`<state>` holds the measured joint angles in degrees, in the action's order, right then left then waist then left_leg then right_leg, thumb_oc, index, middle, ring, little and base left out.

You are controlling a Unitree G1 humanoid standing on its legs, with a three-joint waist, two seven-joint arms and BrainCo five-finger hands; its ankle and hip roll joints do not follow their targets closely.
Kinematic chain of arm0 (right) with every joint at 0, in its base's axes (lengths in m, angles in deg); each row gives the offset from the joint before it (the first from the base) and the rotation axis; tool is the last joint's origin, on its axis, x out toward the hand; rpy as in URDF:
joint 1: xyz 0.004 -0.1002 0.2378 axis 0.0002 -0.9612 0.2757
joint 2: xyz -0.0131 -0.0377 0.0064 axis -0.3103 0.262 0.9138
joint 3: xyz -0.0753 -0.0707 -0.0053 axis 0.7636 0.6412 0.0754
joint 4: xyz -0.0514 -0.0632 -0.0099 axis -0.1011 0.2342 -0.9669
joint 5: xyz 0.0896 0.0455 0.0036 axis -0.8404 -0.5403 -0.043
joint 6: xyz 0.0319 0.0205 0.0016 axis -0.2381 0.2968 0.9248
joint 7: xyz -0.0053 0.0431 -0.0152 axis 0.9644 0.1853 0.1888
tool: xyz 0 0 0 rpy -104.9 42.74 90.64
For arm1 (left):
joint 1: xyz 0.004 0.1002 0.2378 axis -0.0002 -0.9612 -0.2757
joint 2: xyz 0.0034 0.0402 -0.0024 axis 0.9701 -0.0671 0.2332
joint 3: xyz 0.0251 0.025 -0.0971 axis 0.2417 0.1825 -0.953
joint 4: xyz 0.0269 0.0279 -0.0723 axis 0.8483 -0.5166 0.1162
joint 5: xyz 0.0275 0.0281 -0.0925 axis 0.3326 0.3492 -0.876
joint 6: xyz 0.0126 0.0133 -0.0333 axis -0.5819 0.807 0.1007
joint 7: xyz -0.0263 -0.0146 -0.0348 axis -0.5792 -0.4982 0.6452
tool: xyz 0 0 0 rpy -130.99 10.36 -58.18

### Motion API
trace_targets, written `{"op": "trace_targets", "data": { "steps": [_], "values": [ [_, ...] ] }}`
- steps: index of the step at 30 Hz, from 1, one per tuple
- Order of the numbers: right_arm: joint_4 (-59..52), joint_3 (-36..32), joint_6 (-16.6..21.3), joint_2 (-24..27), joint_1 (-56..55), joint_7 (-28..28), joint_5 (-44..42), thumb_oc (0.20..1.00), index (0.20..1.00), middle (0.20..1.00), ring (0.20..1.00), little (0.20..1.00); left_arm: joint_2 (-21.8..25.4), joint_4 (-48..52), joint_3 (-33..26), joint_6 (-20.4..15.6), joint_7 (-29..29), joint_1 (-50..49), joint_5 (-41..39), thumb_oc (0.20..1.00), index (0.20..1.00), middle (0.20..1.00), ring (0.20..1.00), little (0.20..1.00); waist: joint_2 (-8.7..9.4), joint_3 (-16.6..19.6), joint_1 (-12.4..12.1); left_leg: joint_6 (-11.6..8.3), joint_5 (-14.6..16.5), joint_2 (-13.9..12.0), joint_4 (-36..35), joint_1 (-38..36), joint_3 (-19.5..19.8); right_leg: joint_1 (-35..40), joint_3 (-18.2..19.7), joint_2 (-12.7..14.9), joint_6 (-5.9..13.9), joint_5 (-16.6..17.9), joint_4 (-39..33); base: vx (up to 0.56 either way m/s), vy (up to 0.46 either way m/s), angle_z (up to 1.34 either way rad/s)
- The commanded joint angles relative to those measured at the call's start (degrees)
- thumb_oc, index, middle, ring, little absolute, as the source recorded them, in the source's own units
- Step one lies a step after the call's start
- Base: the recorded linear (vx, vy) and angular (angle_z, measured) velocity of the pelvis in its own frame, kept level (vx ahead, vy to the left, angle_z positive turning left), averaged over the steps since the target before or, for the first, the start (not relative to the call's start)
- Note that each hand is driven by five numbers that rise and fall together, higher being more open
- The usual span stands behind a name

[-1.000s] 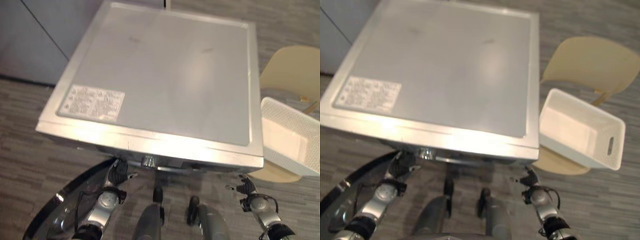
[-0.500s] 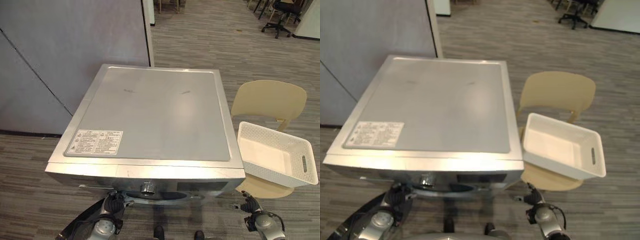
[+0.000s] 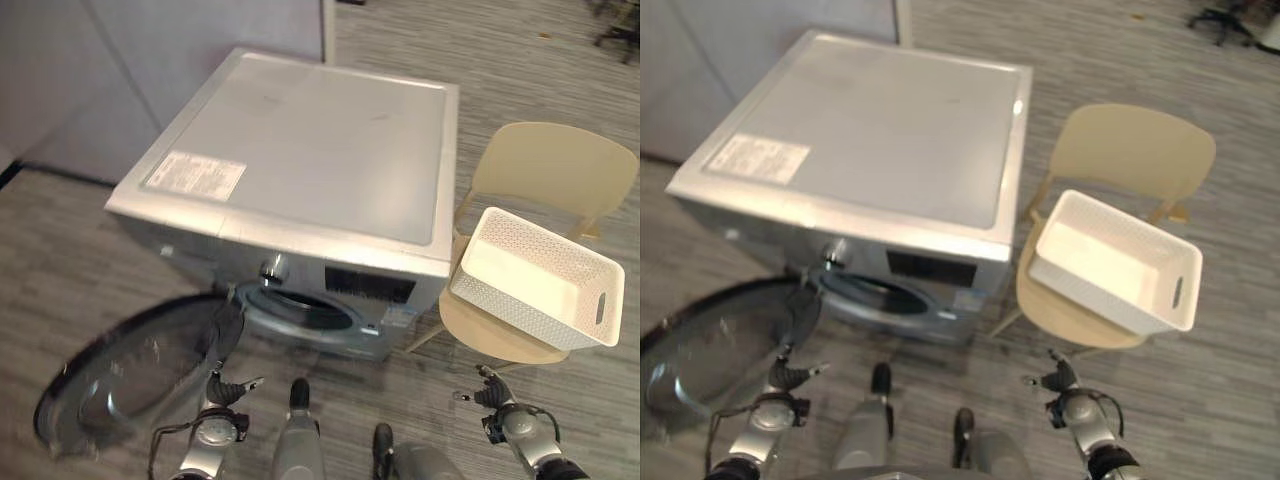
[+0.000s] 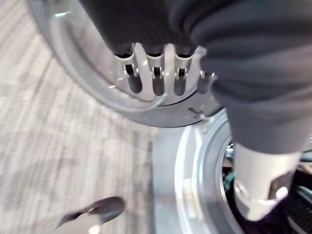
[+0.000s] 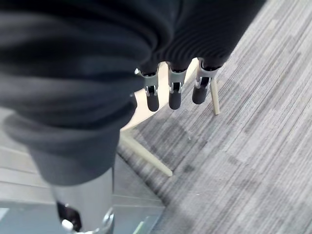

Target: Grab the laundry basket,head to the washer,open it,put in the laundry and shut it.

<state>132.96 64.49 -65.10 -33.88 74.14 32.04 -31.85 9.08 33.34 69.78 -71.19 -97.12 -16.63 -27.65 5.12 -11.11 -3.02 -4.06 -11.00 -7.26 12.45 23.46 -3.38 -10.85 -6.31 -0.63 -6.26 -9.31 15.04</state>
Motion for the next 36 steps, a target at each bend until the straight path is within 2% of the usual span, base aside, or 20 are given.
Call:
{"op": "trace_targets", "data": {
  "steps": [1,3,4,6,8,10,11,13,17,20,23,28,32,36],
  "values": [
    [-1.39,-0.41,0.56,3.01,0.02,0.98,0.94,1.000,1.000,1.000,1.000,1.000,2.05,4.85,-2.48,-1.89,-0.24,-0.61,-0.17,1.000,1.000,1.000,1.000,1.000,-1.46,1.38,0.95,1.92,2.88,4.69,-3.72,-1.66,-0.80,8.67,3.21,0.79,8.72,4.36,-12.35,-0.14,-0.126,0.54],
    [0.06,-0.48,0.64,3.29,0.14,0.66,1.58,1.000,1.000,1.000,1.000,1.000,1.94,5.45,-3.55,-2.04,0.56,-2.48,0.28,1.000,1.000,1.000,1.000,1.000,-1.38,2.03,0.78,2.98,7.35,8.59,-3.19,-5.08,2.28,7.72,3.10,0.96,8.94,6.08,-14.23,-0.10,-0.059,0.22],
    [0.30,-0.73,0.79,3.25,0.18,0.63,1.50,1.000,1.000,1.000,1.000,1.000,1.92,5.61,-3.80,-1.94,0.69,-2.98,0.55,1.000,1.000,1.000,1.000,1.000,-1.33,2.37,0.88,3.37,8.84,9.13,-3.38,-6.92,3.10,7.91,3.20,0.92,9.22,6.40,-15.32,-0.04,-0.036,-0.19],
    [0.43,-0.72,0.98,3.22,0.34,0.52,1.39,1.000,1.000,1.000,1.000,1.000,2.17,5.75,-3.94,-1.91,0.77,-3.17,0.66,1.000,1.000,1.000,1.000,1.000,-1.24,2.92,1.09,3.63,9.73,9.59,-3.57,-8.08,4.22,7.76,3.25,0.85,9.42,7.03,-16.08,0.02,-0.013,-0.21],
    [0.90,-0.48,1.16,3.37,0.49,0.39,1.10,1.000,1.000,1.000,1.000,1.000,2.60,6.07,-4.15,-2.14,0.44,-3.47,0.88,1.000,1.000,1.000,1.000,1.000,-1.16,3.02,0.62,4.08,11.04,11.64,-2.82,-8.99,8.44,7.83,3.98,0.49,9.59,7.71,-16.68,0.00,-0.007,0.06],
    [0.81,-0.40,1.43,3.64,0.44,0.34,0.62,1.000,1.000,1.000,1.000,1.000,3.18,6.67,-3.96,-2.18,-0.31,-2.65,1.21,1.000,1.000,1.000,1.000,1.000,-0.73,2.22,0.55,3.65,10.85,12.82,1.41,-5.85,8.95,7.84,3.45,1.00,9.50,7.91,-16.34,-0.04,-0.007,-0.13],
    [0.94,-0.48,1.32,3.83,0.30,0.33,0.25,1.000,1.000,1.000,1.000,1.000,3.92,7.70,-4.18,-2.30,-0.87,-1.82,1.31,1.000,1.000,1.000,1.000,1.000,-0.36,1.93,0.29,3.47,10.75,12.12,3.48,-3.93,7.39,8.13,3.15,1.59,9.26,7.58,-16.24,-0.04,0.010,-0.19],
    [1.16,-0.51,1.36,3.88,0.15,0.43,0.18,1.000,1.000,1.000,1.000,1.000,4.33,8.03,-4.44,-2.35,-1.06,-1.81,1.50,1.000,1.000,1.000,1.000,1.000,-0.31,2.06,0.18,3.57,11.09,11.77,3.99,-3.57,6.98,8.23,3.03,1.64,9.28,7.52,-16.20,0.04,0.030,0.00],
    [1.62,-2.22,1.64,4.02,-0.71,0.04,-0.54,1.000,1.000,1.000,1.000,1.000,6.79,11.33,-5.67,-2.26,-1.19,-2.25,3.27,1.000,1.000,1.000,1.000,1.000,-0.55,3.31,0.56,4.20,11.92,11.22,0.38,-7.68,7.19,9.14,3.06,1.64,9.57,7.30,-15.85,0.11,0.069,0.04],
    [1.11,-3.42,1.87,4.57,-1.63,-0.20,-0.60,1.000,1.000,1.000,1.000,1.000,9.03,14.07,-6.90,-2.07,-1.58,-2.81,5.08,1.000,1.000,1.000,1.000,1.000,-1.01,3.68,1.02,3.96,12.18,11.16,-0.71,-9.73,6.98,10.06,3.11,2.03,9.57,6.73,-15.25,0.13,0.119,-0.03],
    [0.25,-4.24,1.62,4.91,-1.81,-0.67,-0.03,1.000,1.000,1.000,1.000,1.000,10.65,18.02,-12.10,-1.71,-3.40,-5.10,5.82,1.000,1.000,1.000,1.000,1.000,-1.38,4.83,0.26,4.14,13.49,11.04,-2.57,-13.01,5.87,10.85,3.45,2.16,10.00,6.08,-14.35,0.15,0.118,-0.10],
    [-0.70,-3.34,1.18,5.59,-1.54,-1.89,1.02,1.000,1.000,1.000,1.000,1.000,15.18,18.15,-16.90,-1.48,-4.31,-5.12,6.06,1.000,1.000,1.000,1.000,1.000,-1.07,5.78,-0.35,4.53,13.90,10.70,-4.42,-13.72,5.54,10.10,3.83,2.09,10.58,6.16,-14.16,0.06,0.037,-0.03],
    [-0.83,-1.49,0.72,6.44,-0.91,-3.20,1.69,1.000,1.000,1.000,1.000,1.000,18.49,11.14,-16.92,-0.48,-2.79,-2.96,5.51,1.000,1.000,1.000,1.000,1.000,-0.94,6.20,-0.12,4.85,13.94,10.38,-5.25,-13.73,5.27,9.16,4.48,1.81,10.81,6.49,-14.19,0.01,0.017,-0.09],
    [-0.38,1.24,0.89,8.07,0.25,-4.02,2.61,1.000,1.000,1.000,1.000,1.000,22.93,-1.12,-13.01,-0.39,-0.10,2.73,5.51,1.000,1.000,1.000,1.000,1.000,-0.68,6.22,1.00,4.99,13.96,9.96,-5.56,-13.48,4.85,7.91,5.21,1.39,10.91,6.76,-13.97,0.01,0.036,-0.16]
  ]
}}
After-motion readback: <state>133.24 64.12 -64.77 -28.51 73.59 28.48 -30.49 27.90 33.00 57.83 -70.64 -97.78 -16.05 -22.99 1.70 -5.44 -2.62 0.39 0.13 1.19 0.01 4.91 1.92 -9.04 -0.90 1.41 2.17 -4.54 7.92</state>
